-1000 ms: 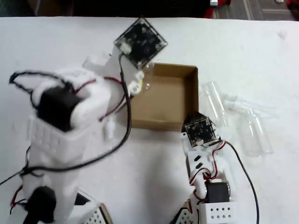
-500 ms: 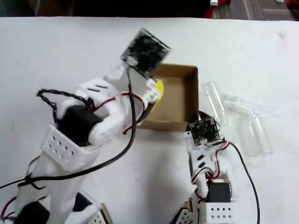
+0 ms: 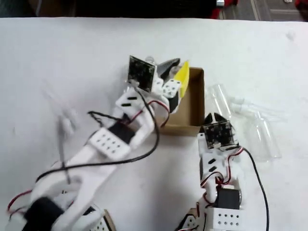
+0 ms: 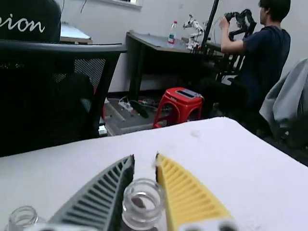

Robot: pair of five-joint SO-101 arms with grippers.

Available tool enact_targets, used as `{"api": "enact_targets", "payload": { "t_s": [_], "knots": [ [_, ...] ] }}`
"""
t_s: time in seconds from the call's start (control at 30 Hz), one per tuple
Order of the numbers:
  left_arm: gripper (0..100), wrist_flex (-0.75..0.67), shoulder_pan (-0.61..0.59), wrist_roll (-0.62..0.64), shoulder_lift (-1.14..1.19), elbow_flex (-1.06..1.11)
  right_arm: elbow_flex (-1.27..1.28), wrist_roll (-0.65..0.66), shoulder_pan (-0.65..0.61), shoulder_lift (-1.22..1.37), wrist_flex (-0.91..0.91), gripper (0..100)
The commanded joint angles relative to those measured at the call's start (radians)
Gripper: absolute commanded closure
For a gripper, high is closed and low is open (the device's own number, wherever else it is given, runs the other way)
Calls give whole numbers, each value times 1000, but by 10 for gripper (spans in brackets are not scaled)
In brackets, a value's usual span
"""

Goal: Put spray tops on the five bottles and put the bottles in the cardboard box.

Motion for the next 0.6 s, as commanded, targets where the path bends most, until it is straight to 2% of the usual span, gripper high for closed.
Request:
{"api": "enact_targets", "payload": {
  "t_s": [0.0,0.1,0.23,0.57],
  "knots": [
    [976,-307,-12,-15,231,-37,8,-43,21,-4,-28,981],
    [976,-400,-31,-15,398,-114,8,-43,21,-4,-28,981],
    [976,-422,-67,-15,555,-210,8,-43,19,-4,-28,981],
    [976,-420,-94,-15,687,-339,8,-44,15,-4,-28,981]
  ]
}}
